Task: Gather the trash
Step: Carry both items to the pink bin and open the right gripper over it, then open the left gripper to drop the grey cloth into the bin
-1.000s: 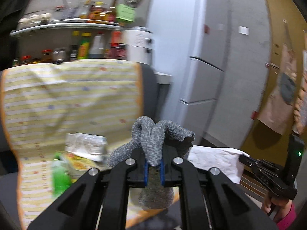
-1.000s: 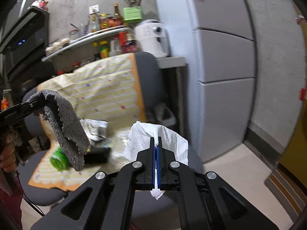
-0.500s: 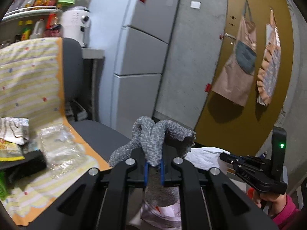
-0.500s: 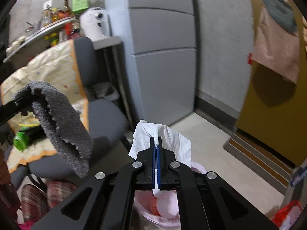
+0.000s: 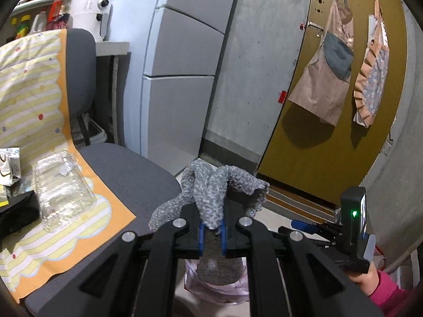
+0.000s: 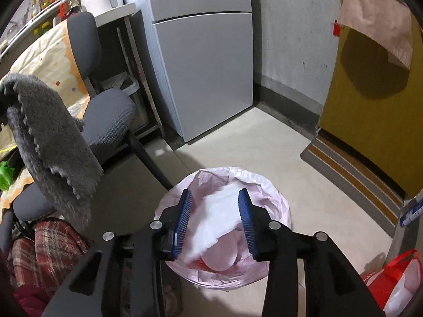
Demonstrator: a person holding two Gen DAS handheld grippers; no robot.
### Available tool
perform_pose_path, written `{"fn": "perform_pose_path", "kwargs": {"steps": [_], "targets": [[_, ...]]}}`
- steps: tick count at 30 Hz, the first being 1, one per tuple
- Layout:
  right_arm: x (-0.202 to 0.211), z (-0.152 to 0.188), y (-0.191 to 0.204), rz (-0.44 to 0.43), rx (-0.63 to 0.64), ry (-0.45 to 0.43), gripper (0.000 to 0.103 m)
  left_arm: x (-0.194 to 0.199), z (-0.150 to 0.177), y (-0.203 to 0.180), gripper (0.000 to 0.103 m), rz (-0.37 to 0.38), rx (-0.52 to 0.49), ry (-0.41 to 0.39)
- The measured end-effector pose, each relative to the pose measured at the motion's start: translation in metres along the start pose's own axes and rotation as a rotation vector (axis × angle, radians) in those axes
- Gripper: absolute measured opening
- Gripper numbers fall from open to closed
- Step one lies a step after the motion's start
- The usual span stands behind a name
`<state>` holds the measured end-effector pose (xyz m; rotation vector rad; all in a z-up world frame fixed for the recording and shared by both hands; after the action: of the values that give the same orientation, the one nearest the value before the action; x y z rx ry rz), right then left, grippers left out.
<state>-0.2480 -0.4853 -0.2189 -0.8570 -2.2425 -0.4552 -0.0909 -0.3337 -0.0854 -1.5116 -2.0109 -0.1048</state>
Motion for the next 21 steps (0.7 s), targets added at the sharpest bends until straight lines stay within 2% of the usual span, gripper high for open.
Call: {"fn": "perform_pose_path", "kwargs": {"steps": [9,13,15,17,19,21], "targets": [[0.039,-0.025,-0.034,0.035,-0.083,-0.136,0.04,-0.023,-0.001,-0.054,0.006,0.115,-0.084,0.047],[0.052,-0.031,-0.049,0.055,-0.11,-0.18,0.04,-0.046,0.003,-0.071,0.01,0.118,-0.119,0.093],[0.054,-0.032,-0.052,0.06,-0.116,-0.189,0.04,-0.062,0.008,-0.073,0.019,0.115,-0.117,0.132],[0.053,-0.031,-0.055,0.06,-0.119,-0.188,0.04,-0.076,0.013,-0.074,0.039,0.105,-0.113,0.166],[0.049,-0.03,-0.056,0.057,-0.123,-0.179,0.04,-0.088,0.019,-0.073,0.05,0.091,-0.119,0.194],[0.048,-0.03,-0.057,0.057,-0.127,-0.175,0.04,-0.093,0.023,-0.072,0.052,0.081,-0.125,0.209]]}}
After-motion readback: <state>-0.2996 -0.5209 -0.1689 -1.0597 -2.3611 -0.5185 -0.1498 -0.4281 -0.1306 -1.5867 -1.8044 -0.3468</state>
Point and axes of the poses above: each gripper's, at about its wrist camera, not at the fingertips, and x roughly against the way its jaws point, y to its left, z to its underside, the point moved 4 cm from there along -x, roughly the way its jaws point, and after that the axes turned 6 degrees about x, right-handed, at the moved point
